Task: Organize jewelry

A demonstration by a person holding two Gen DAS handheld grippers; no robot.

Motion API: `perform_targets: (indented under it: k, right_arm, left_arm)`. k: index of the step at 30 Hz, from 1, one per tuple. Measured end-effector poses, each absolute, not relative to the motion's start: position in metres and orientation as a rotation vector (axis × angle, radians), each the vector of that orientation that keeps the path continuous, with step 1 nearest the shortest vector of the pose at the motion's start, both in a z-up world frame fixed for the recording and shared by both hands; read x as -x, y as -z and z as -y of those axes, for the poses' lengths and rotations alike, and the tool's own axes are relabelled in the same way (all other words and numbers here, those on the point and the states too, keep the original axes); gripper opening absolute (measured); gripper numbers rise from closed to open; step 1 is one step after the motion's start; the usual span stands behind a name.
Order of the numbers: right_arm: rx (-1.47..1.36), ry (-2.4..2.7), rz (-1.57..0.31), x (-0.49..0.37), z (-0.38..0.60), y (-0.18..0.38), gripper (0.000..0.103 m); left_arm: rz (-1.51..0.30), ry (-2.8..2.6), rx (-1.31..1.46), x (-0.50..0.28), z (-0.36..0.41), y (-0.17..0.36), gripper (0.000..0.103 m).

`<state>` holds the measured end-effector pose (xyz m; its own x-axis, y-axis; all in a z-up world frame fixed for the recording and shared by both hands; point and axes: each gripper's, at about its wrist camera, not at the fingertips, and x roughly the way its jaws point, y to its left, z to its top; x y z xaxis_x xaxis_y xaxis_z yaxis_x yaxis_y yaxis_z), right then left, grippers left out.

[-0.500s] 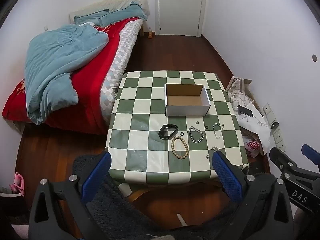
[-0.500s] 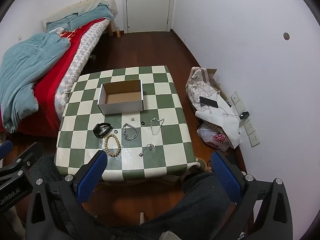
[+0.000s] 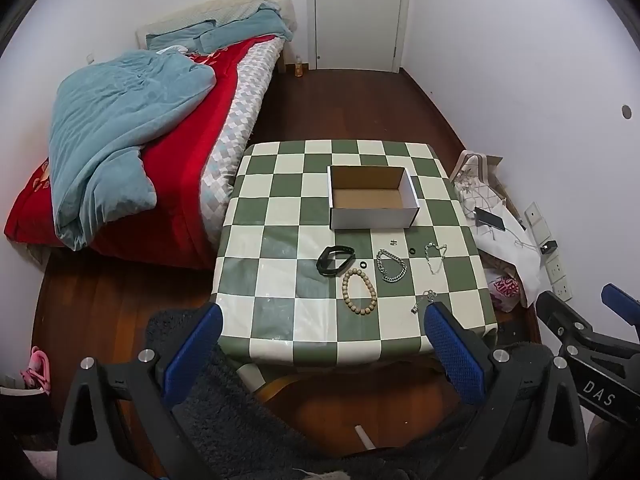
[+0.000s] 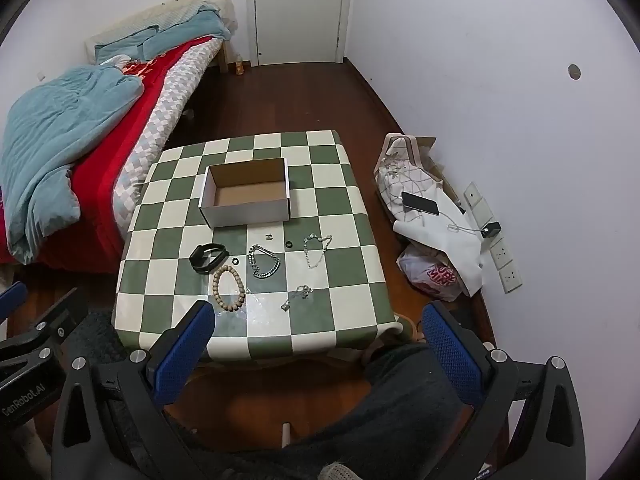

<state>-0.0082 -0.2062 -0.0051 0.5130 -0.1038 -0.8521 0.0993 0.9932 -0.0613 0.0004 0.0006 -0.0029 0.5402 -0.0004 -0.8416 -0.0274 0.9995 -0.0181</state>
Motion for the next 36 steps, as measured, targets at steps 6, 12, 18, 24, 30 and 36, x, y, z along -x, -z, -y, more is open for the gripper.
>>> perform_targets:
  k: [6,12,18,24,30,36]
  right_arm:
    - [0.008,0.124,-1.023,0.009,0.205,0.003,0.103]
    - [0.009,0.123,-1.022,0.010,0.205,0.003,0.103]
    - [0.011,0.117,-1.024,0.015,0.211,-0.003,0.103]
    - [0.013,0.117,-1.027,0.016,0.211,-0.003,0.103]
    - [0.012,0.119,-1.025,0.016,0.210,-0.002,0.103]
    - [0.012,0.118,-1.026,0.016,0.211,-0.003,0.103]
  left_arm:
    - [-1.000,-0.012,0.030,0.006,0.004,-0.007,0.103]
    - [-1.015,0.001,0.025,0.010,0.007,-0.004,0.103]
    - [-1.029,0.007,0.022,0.010,0.007,0.000,0.103]
    - [-1.027,0.007,0.024,0.012,0.006,0.001,0.103]
    - [-1.023,0.006,0.023,0.012,0.006,0.001,0.103]
    - [-1.016,0.009,0.021,0.013,0.005,0.001,0.103]
